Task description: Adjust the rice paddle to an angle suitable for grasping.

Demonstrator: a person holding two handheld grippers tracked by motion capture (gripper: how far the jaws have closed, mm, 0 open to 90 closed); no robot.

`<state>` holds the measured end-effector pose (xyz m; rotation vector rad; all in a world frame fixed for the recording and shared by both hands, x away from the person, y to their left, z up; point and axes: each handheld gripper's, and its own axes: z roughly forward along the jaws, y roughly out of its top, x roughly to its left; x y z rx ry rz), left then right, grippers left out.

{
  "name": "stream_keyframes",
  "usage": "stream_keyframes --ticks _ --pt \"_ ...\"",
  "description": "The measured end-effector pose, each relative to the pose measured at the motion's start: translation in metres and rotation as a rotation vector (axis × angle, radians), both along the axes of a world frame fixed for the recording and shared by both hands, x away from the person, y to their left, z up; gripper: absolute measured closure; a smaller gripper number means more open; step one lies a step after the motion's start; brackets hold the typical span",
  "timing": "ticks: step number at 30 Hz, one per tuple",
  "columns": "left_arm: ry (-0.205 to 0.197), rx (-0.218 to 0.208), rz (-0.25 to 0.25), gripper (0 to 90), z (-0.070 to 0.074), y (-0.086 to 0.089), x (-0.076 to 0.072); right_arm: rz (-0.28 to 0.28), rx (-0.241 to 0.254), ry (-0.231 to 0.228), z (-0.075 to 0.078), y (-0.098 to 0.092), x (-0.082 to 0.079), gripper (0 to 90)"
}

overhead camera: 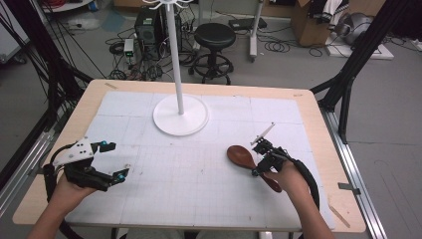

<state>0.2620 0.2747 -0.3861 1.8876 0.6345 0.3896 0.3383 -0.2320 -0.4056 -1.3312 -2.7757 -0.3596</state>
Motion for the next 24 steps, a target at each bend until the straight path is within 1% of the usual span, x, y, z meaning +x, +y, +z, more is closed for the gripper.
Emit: stream_keyframes --ticks 1,3,5,6,9,12,13,14,16,17,18,20,23,24 --pt "0.000 -0.001 0.000 2.9 0.000 0.000 0.000 0.006 -0.006 0.009 0.002 0.000 0.000 76.7" --pt "0.000 -0.001 0.000 3.0 0.000 0.000 0.000 0.014 -0.002 0.007 0.003 0.000 0.000 76.8" --pt "0.000 0.000 0.000 3.0 0.000 0.000 0.000 0.010 0.007 -0.002 0.004 0.002 -0.002 76.8" --pt "0.000 0.000 0.001 3.0 0.000 0.000 0.000 0.026 0.020 -0.011 0.006 0.002 -0.003 77.0" --pt "-0.001 0.002 0.001 2.9 0.000 0.000 0.000 0.042 0.031 -0.015 0.010 0.006 -0.006 77.1" --pt "-0.001 0.002 0.000 2.9 0.000 0.000 0.000 0.058 0.058 -0.025 0.014 0.010 -0.009 77.2" --pt "-0.001 0.002 0.000 3.0 0.000 0.000 0.000 0.058 0.058 -0.025 0.014 0.010 -0.009 77.2" --pt "-0.003 0.005 -0.001 2.9 0.000 0.000 0.001 0.074 0.069 -0.028 0.017 0.013 -0.010 77.3" --pt "-0.002 0.006 0.000 3.0 -0.001 0.000 0.001 0.086 0.092 -0.033 0.021 0.017 -0.011 77.4" --pt "-0.002 0.006 0.000 2.9 -0.001 0.000 0.001 0.086 0.092 -0.033 0.021 0.017 -0.011 77.4" --pt "-0.002 0.005 0.000 3.0 0.000 0.000 0.001 0.107 0.096 -0.040 0.023 0.021 -0.013 77.4" --pt "-0.002 0.004 0.000 3.0 0.000 0.000 0.001 0.128 0.101 -0.045 0.025 0.026 -0.014 77.4" --pt "0.000 0.002 0.002 2.9 0.000 0.000 0.000 0.150 0.120 -0.048 0.028 0.036 -0.017 77.5" --pt "-0.001 0.004 0.001 2.9 0.000 0.000 0.000 0.158 0.123 -0.055 0.029 0.039 -0.018 77.5"
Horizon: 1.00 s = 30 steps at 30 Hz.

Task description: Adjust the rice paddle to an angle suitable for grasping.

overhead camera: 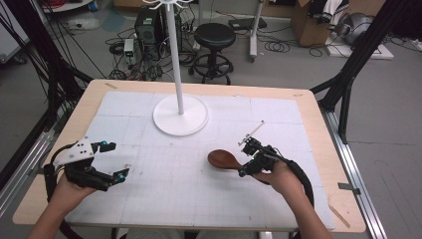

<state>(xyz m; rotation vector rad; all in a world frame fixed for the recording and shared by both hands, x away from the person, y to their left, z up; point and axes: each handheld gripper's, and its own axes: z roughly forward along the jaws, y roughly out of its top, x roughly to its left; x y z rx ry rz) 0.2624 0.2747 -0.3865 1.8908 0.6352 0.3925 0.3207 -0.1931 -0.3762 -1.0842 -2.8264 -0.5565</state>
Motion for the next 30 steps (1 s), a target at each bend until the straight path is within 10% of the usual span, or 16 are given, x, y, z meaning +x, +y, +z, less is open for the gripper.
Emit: stream_keyframes --ticks 30 --pt "0.001 -0.003 -0.001 3.0 0.000 0.002 0.000 0.291 0.054 -0.024 0.003 0.092 -0.010 77.6"
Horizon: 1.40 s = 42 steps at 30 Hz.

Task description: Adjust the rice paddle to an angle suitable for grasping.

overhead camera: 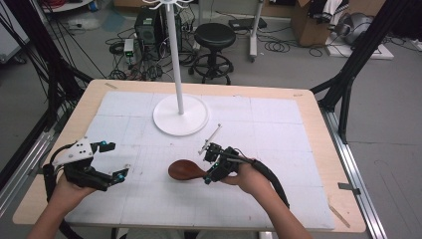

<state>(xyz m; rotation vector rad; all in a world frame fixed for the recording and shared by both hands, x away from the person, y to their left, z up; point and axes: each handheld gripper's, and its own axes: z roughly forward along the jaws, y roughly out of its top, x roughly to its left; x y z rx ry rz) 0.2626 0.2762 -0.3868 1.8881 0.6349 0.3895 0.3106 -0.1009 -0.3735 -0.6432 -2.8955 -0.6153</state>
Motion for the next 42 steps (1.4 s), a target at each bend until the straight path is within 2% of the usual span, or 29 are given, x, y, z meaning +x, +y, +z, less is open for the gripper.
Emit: stream_keyframes --ticks 2,3,9,23,35,36,42 --pt "-0.001 0.001 0.002 3.0 0.000 0.000 0.000 0.017 0.004 0.010 0.000 0.003 0.000 77.6" --pt "-0.001 0.001 0.000 3.0 0.000 0.000 0.000 0.021 0.009 -0.001 0.000 0.004 0.000 77.6" --pt "0.000 0.001 0.004 3.0 0.000 0.001 0.000 0.076 0.009 0.008 -0.002 0.016 -0.002 77.6" --pt "0.000 -0.004 0.004 3.0 -0.001 0.001 0.000 0.195 0.004 -0.006 -0.011 0.043 -0.005 77.6" --pt "0.001 -0.004 0.007 3.0 -0.002 0.002 0.000 0.259 -0.004 -0.019 -0.019 0.055 -0.002 77.5" --pt "0.001 -0.004 0.005 3.0 -0.002 0.002 0.000 0.267 -0.002 -0.030 -0.019 0.056 -0.002 77.6" --pt "-0.003 -0.009 0.001 3.0 -0.001 0.002 -0.001 0.303 -0.008 -0.022 -0.022 0.061 -0.002 77.5"
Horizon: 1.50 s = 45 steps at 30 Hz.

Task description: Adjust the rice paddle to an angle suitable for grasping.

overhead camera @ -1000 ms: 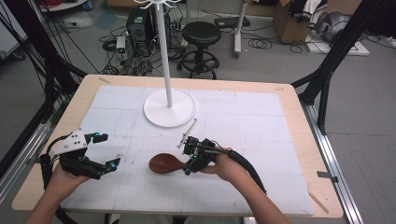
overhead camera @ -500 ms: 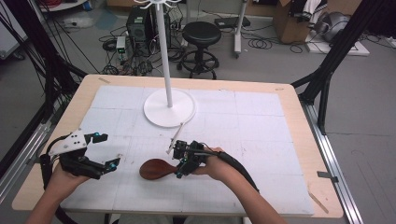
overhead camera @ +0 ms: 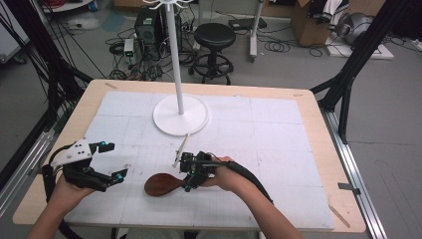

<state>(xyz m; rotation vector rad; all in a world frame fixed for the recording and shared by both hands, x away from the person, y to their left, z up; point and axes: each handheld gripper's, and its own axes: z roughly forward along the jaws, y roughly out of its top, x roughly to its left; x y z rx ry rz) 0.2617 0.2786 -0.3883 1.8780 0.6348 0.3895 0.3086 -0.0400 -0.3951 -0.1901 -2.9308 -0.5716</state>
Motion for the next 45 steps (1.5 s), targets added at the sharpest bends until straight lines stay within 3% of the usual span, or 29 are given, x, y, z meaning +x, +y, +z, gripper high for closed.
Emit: stream_keyframes --ticks 18,29,39,45 --pt "0.000 0.002 0.000 3.0 0.000 0.000 0.001 0.035 -0.027 -0.007 -0.007 0.009 0.005 77.4" --pt "0.003 0.007 -0.002 2.9 0.000 0.000 0.000 0.112 -0.050 -0.052 -0.008 0.017 0.007 77.3" --pt "0.003 0.007 -0.005 2.9 0.000 0.000 0.000 0.112 -0.071 -0.064 -0.012 0.018 0.008 76.1" --pt "0.003 0.007 -0.005 3.0 0.000 0.000 0.000 0.100 -0.078 -0.091 -0.012 0.018 0.008 70.7"
